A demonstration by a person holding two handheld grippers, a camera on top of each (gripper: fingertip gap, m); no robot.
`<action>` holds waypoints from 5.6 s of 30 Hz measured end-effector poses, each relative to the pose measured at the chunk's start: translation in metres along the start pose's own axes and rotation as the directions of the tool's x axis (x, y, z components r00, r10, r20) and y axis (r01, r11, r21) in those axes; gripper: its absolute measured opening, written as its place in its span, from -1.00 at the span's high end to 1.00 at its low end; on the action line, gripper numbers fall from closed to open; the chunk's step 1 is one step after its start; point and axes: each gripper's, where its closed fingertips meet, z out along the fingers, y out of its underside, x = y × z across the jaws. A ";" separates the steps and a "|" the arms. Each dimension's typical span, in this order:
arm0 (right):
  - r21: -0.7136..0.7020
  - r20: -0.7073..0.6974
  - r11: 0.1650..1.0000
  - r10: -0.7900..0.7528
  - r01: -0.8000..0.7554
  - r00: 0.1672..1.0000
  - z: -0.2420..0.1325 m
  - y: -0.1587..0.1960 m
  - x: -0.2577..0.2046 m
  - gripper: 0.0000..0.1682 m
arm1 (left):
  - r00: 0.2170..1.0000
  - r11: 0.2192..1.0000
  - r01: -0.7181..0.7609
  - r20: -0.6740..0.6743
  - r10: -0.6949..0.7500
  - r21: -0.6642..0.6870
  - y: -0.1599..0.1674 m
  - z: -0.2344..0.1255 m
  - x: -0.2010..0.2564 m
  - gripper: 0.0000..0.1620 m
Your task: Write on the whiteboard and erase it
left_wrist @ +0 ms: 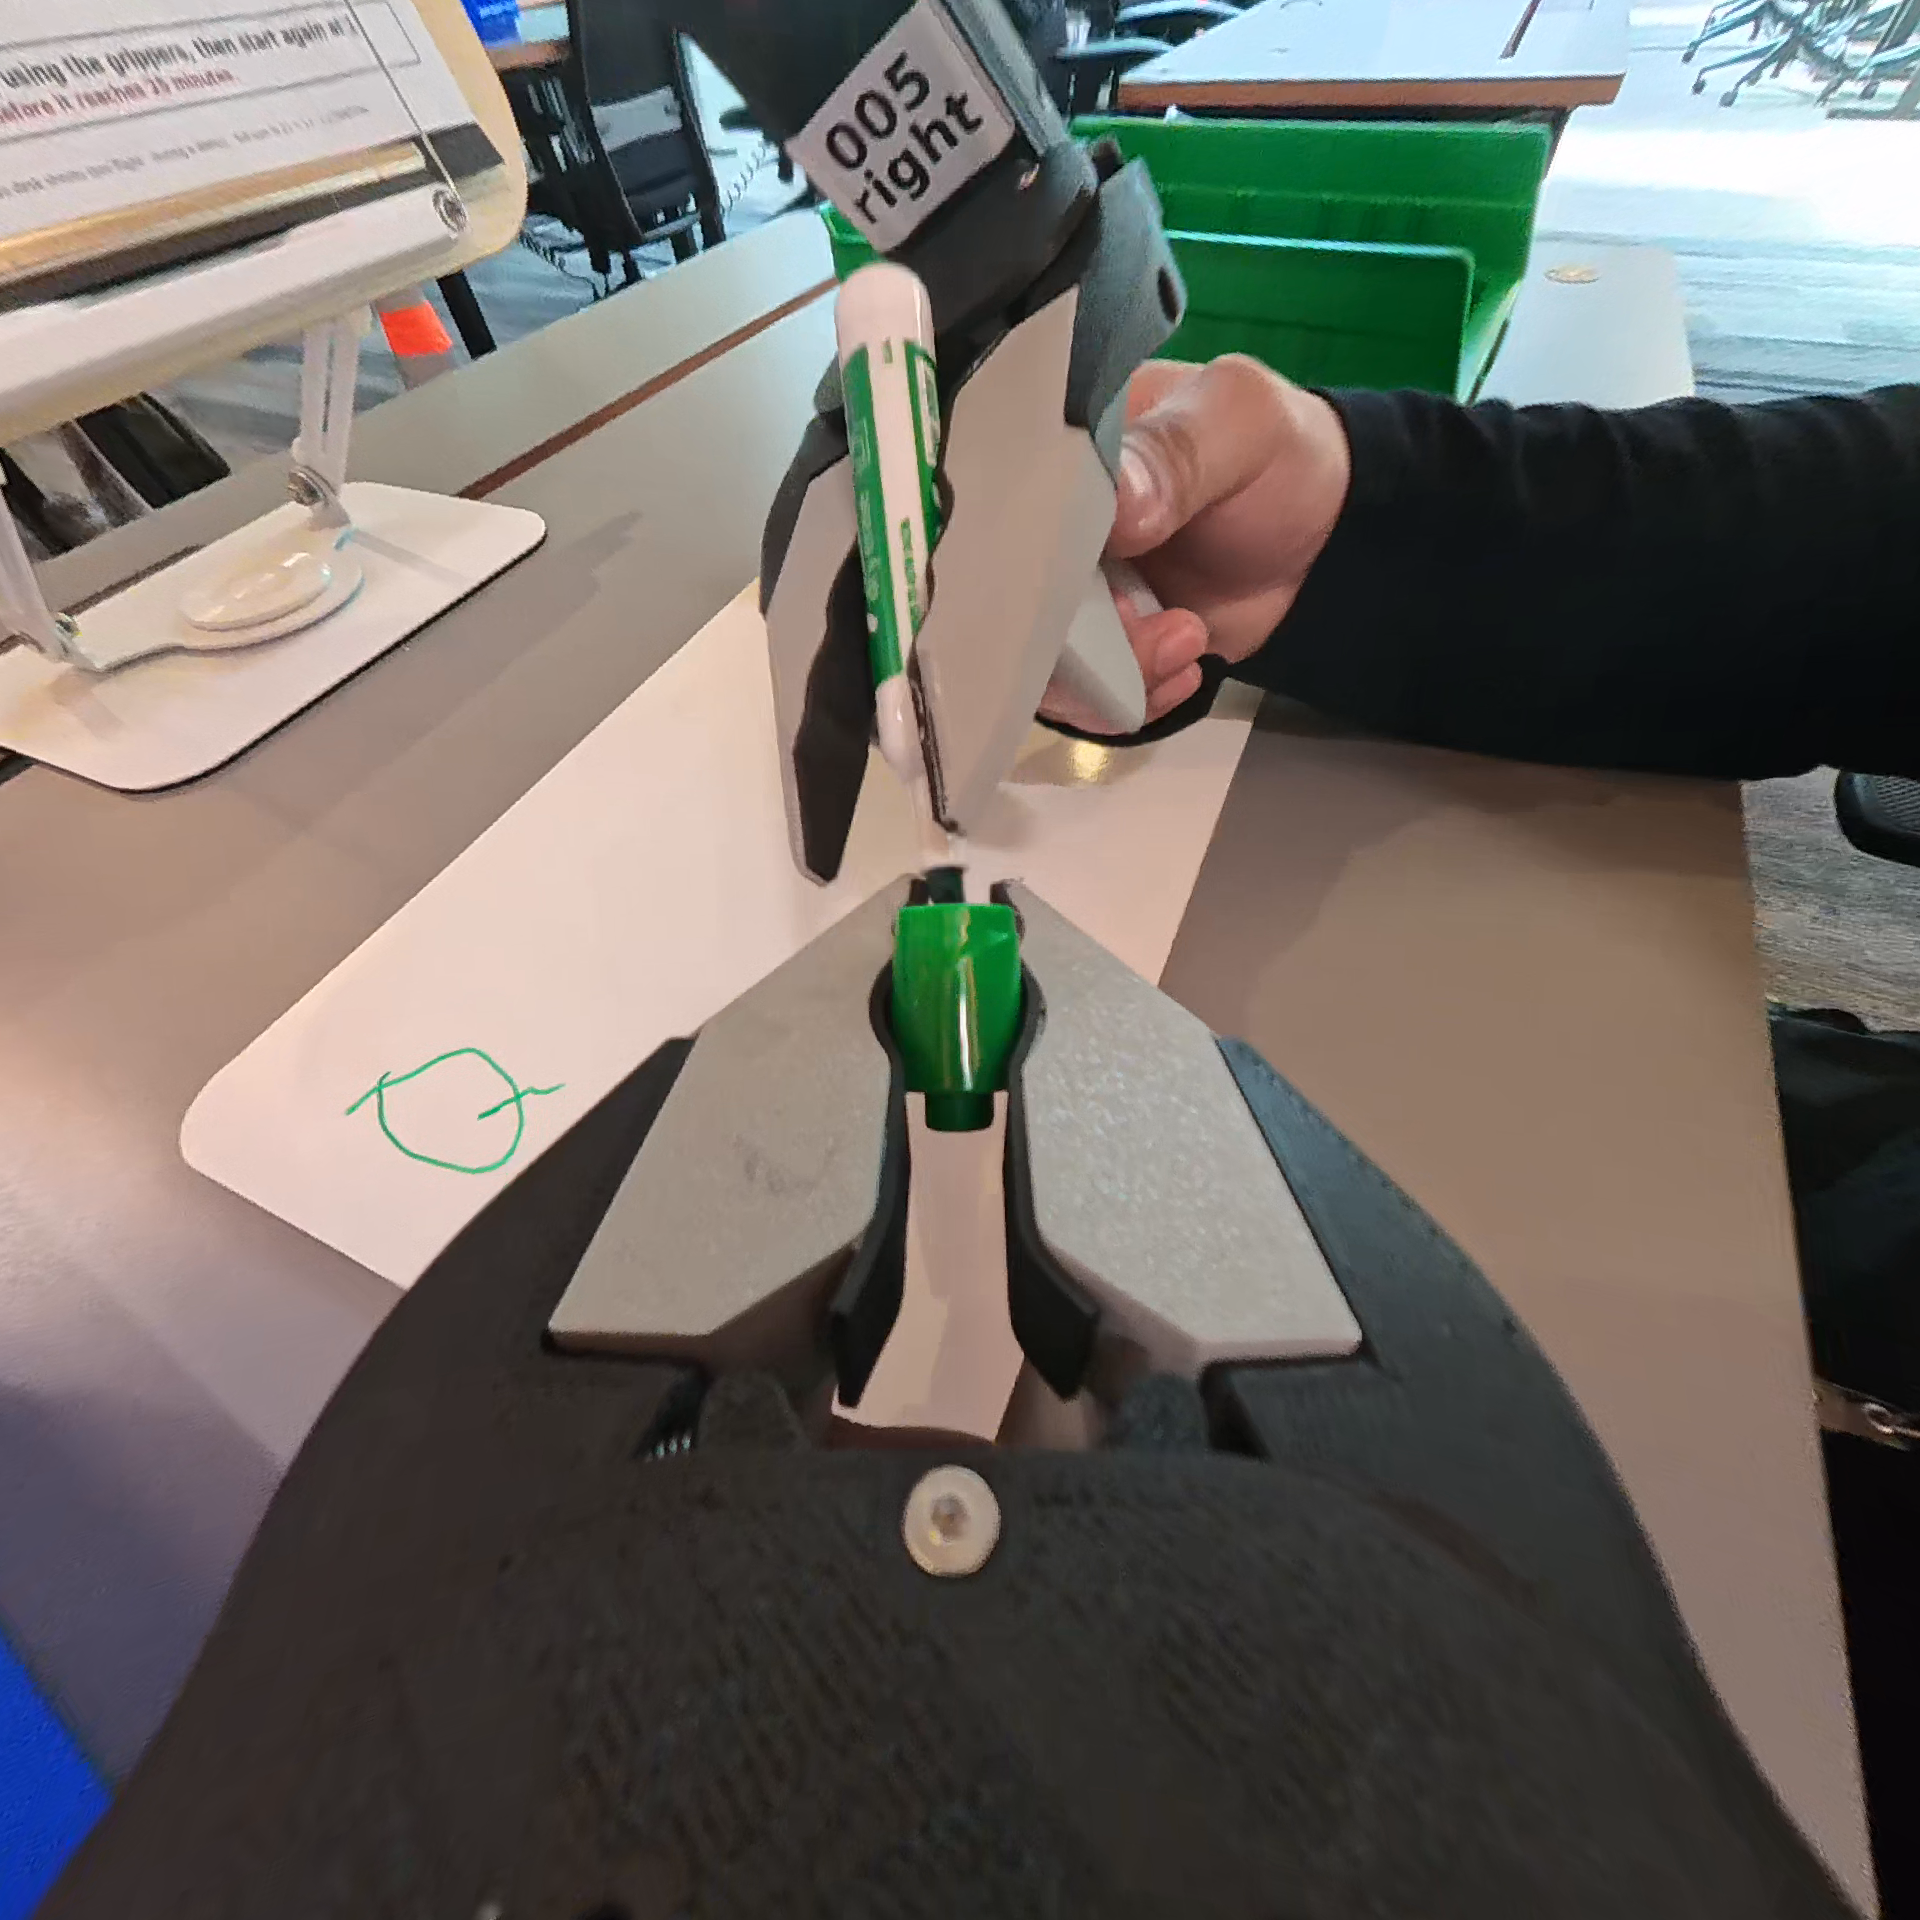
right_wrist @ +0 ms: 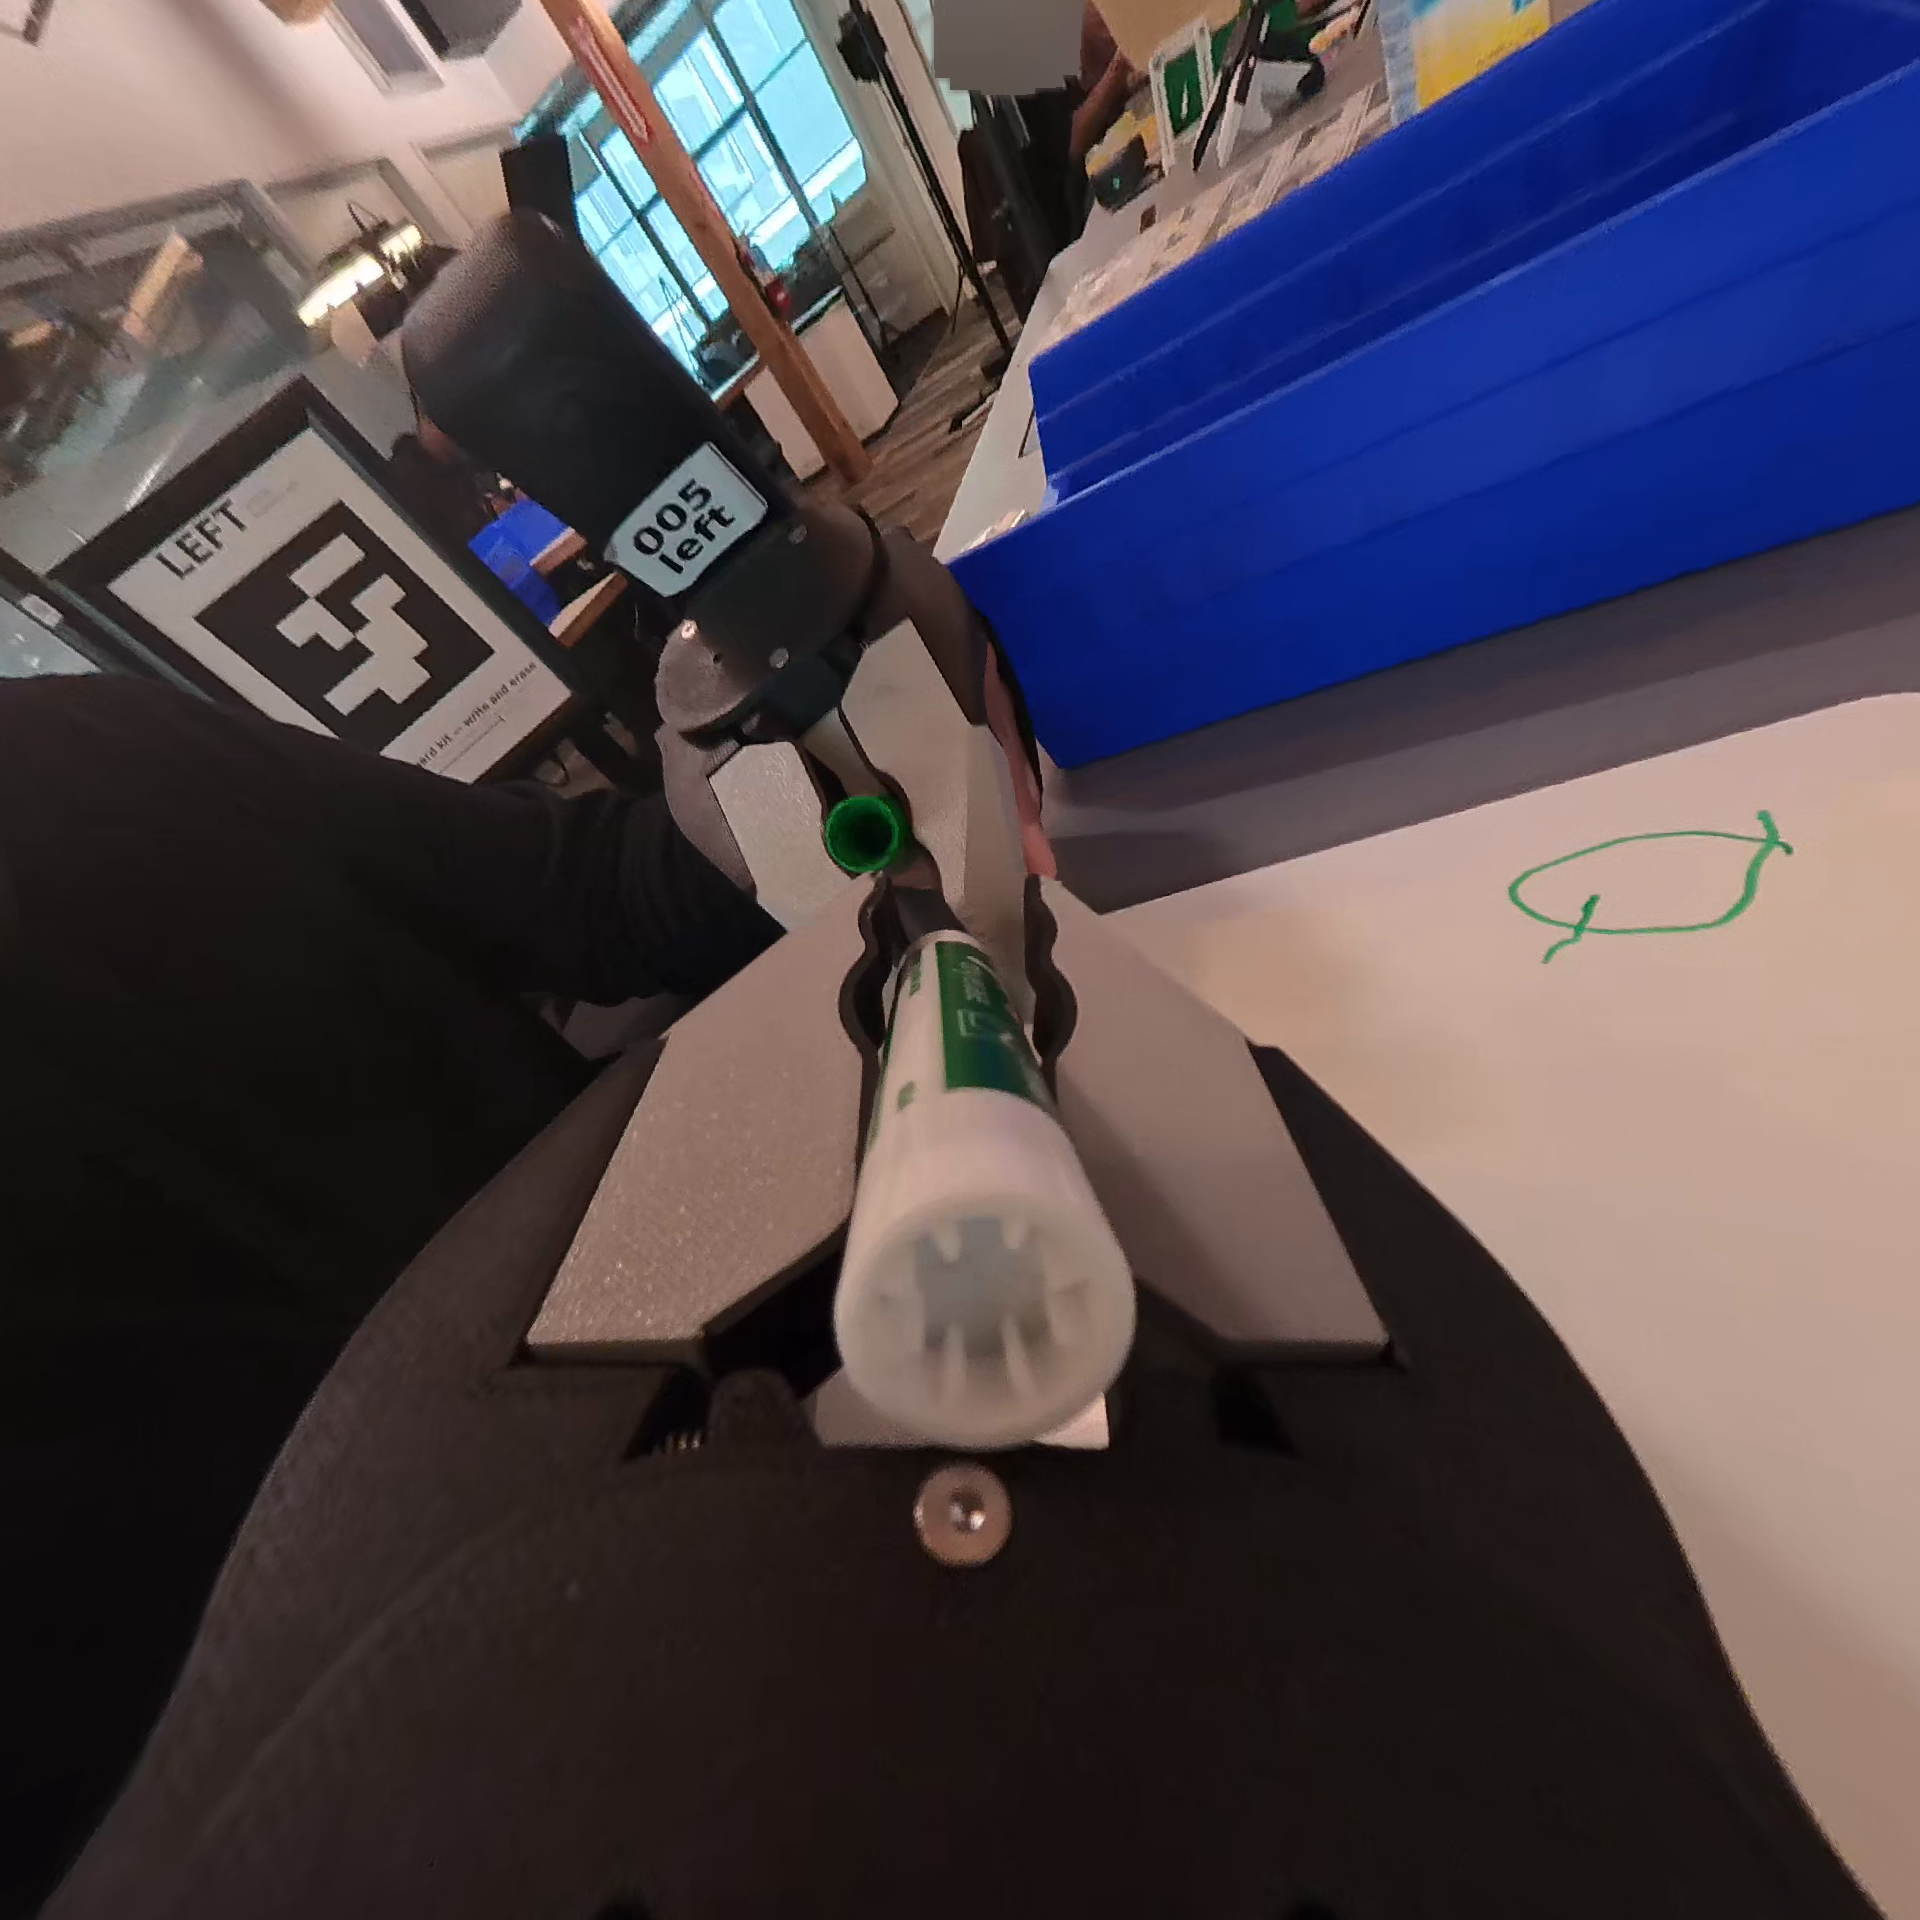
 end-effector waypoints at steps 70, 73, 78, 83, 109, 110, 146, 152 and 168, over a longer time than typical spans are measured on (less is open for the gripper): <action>-0.187 -0.616 0.980 -0.069 -0.060 0.785 -0.006 0.000 0.169 0.74 | 0.995 0.927 0.101 0.060 -0.085 -0.361 0.069 0.018 -0.008 0.88; -0.200 -0.602 0.978 -0.071 -0.064 0.795 -0.005 0.003 0.166 0.74 | 0.995 0.927 0.102 0.058 -0.087 -0.361 0.069 0.018 -0.007 0.88; -0.211 -0.588 0.975 -0.072 -0.066 0.806 -0.006 0.007 0.160 0.75 | 0.995 0.927 0.101 0.054 -0.088 -0.360 0.069 0.018 -0.007 0.88; -0.225 -0.565 0.972 -0.069 -0.072 0.822 -0.003 0.012 0.152 0.74 | 0.995 0.927 0.102 0.053 -0.089 -0.360 0.069 0.018 -0.006 0.88; -0.154 -0.627 0.986 -0.043 -0.070 0.778 -0.007 0.001 0.166 0.75 | 0.995 0.928 0.094 0.050 -0.081 -0.361 0.068 0.018 -0.006 0.88; -0.153 -0.629 0.986 -0.046 -0.066 0.776 -0.006 0.000 0.166 0.75 | 0.995 0.928 0.094 0.050 -0.081 -0.361 0.068 0.018 -0.006 0.88; -0.181 -0.629 0.978 -0.037 -0.101 0.777 -0.016 0.015 0.153 0.73 | 0.996 0.928 0.090 0.052 -0.077 -0.361 0.069 0.018 -0.007 0.88; -0.197 -0.600 0.974 -0.029 -0.112 0.799 -0.018 0.027 0.134 0.73 | 0.996 0.928 0.087 0.053 -0.073 -0.362 0.069 0.017 -0.008 0.88; -0.080 -0.679 0.993 0.008 -0.085 0.734 -0.044 0.008 0.151 0.74 | 0.996 0.928 0.086 0.052 -0.072 -0.362 0.069 0.017 -0.008 0.88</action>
